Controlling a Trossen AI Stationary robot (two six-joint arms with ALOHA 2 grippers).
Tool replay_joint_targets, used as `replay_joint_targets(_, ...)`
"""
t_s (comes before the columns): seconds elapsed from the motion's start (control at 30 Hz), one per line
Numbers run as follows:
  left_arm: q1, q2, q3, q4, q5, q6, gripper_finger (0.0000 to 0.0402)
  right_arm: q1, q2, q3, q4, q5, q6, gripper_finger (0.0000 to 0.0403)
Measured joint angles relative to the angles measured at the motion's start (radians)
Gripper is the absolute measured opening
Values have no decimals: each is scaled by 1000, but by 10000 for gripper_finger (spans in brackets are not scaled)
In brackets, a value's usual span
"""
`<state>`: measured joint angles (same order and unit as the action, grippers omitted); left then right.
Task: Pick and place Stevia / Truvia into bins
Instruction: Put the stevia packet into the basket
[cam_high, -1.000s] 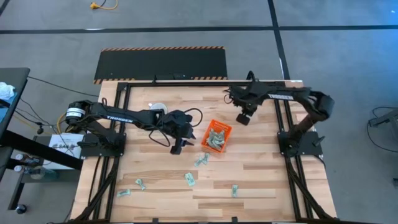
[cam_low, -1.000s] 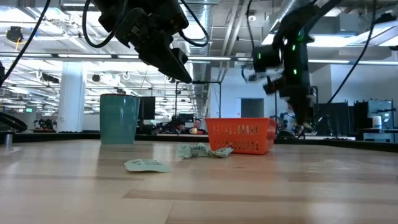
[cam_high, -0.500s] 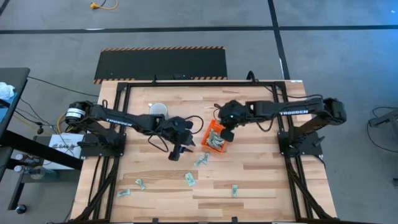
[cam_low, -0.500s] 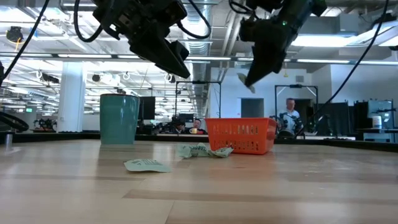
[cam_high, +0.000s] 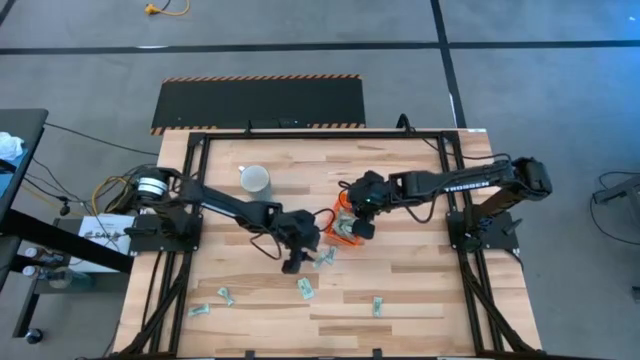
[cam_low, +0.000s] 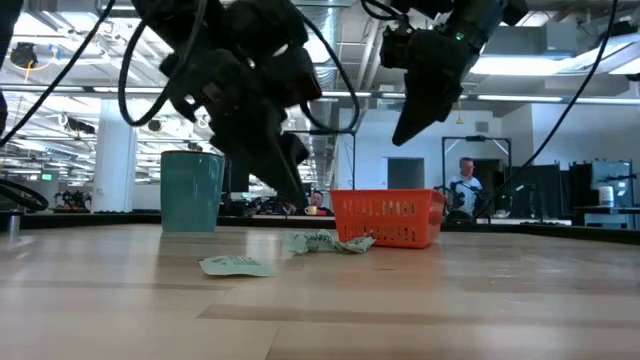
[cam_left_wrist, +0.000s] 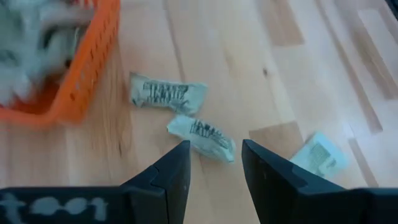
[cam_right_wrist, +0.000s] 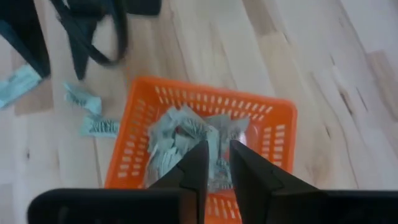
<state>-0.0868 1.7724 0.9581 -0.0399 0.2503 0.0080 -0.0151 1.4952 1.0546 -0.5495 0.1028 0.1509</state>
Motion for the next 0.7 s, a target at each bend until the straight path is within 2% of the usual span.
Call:
replay_joint_targets(0.17,5,31,3,12,-2,-89,133,-3,-2,0,-2,1,0,78)
replay_joint_targets(0.3,-4,32,1,2,-3,-134,133,-18,-11,1,-92,17,39,86)
replay_joint_targets(0.43,-27,49,1,6,-15,-172,133,-20,-10,1,-255,98,113,87)
replay_joint_targets(0.5,-43,64,3,19,-56,-186,133,-9,-10,1,-324,149,152,88)
replay_joint_targets(0.7,-82,61,4,13,-152,-205,133,50,-41,1,-402,276,244,88)
